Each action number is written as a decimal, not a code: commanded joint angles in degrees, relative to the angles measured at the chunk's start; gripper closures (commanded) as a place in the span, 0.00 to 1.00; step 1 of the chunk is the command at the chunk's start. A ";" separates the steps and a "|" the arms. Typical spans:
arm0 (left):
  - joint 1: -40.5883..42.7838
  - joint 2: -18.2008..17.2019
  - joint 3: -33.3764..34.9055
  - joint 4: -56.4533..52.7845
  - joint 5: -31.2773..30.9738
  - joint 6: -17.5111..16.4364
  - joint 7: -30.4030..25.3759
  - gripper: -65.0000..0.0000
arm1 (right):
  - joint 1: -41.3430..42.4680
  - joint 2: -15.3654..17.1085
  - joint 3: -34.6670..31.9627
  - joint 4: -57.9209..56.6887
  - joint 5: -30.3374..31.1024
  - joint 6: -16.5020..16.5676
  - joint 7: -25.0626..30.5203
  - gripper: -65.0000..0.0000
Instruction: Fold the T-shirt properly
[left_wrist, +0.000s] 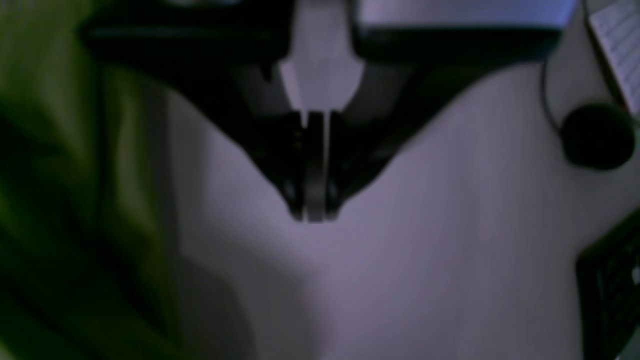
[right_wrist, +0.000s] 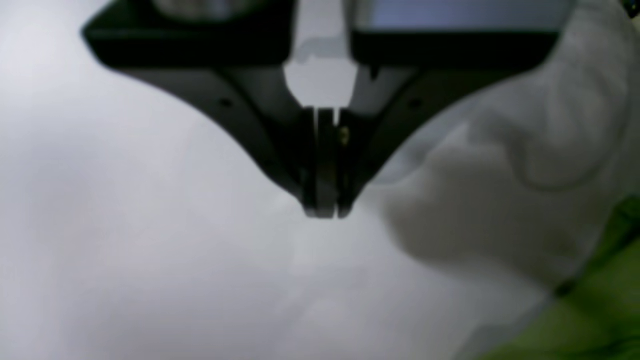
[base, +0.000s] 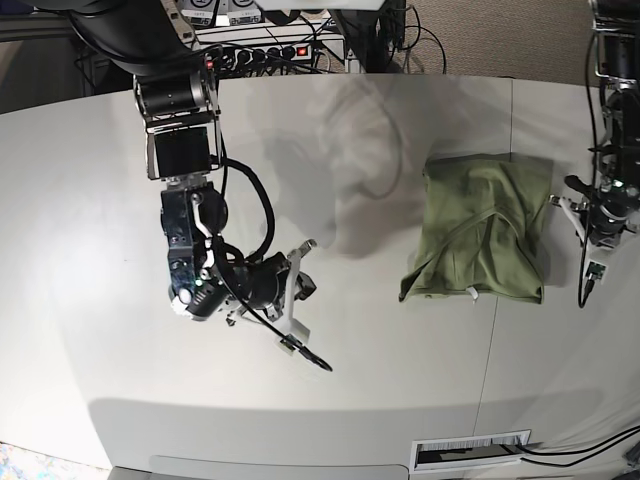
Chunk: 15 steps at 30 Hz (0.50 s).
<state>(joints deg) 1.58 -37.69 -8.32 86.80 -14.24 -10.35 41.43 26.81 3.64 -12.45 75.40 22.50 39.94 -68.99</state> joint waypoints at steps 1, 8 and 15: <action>0.26 -2.16 -0.48 1.66 -0.96 0.22 -0.44 1.00 | 0.66 0.46 0.15 2.34 1.05 0.06 0.35 1.00; 10.62 -7.63 -0.83 9.25 -11.56 0.26 -0.26 1.00 | -7.80 3.17 0.20 10.54 2.43 0.06 0.02 1.00; 24.00 -7.72 -9.99 17.70 -19.17 -0.28 0.31 1.00 | -18.12 4.96 2.78 20.72 3.50 0.06 0.09 1.00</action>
<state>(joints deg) 25.93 -44.14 -17.72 103.92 -33.19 -11.00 42.35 7.55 8.38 -9.98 95.22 25.47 39.97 -69.82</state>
